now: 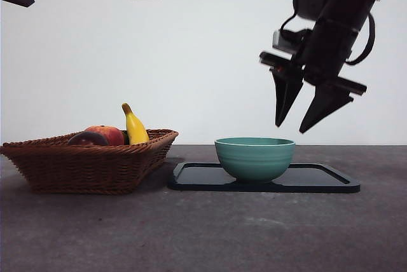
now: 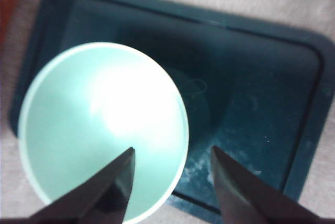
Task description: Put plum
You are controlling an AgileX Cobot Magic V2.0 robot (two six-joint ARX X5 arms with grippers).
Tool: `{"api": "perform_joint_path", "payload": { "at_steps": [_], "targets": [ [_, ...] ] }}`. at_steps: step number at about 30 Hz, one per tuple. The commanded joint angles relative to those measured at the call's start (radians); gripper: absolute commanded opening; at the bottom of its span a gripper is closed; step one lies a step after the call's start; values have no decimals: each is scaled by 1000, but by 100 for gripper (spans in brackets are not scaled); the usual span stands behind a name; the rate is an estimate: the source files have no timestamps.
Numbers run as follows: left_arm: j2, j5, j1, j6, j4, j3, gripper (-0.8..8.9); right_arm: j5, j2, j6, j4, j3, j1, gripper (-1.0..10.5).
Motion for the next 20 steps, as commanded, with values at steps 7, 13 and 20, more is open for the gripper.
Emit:
{"api": "perform_joint_path", "payload": {
  "at_steps": [7,13,20],
  "targets": [
    [5,5,-4,16,5,10,405,4,87,-28,11,23,8,229],
    [5,5,-4,16,4,10,405,3,100,-31,23,23,9,124],
    [5,5,-4,16,3,10,405,3,100,-31,41,23,9,9]
  ]
}}
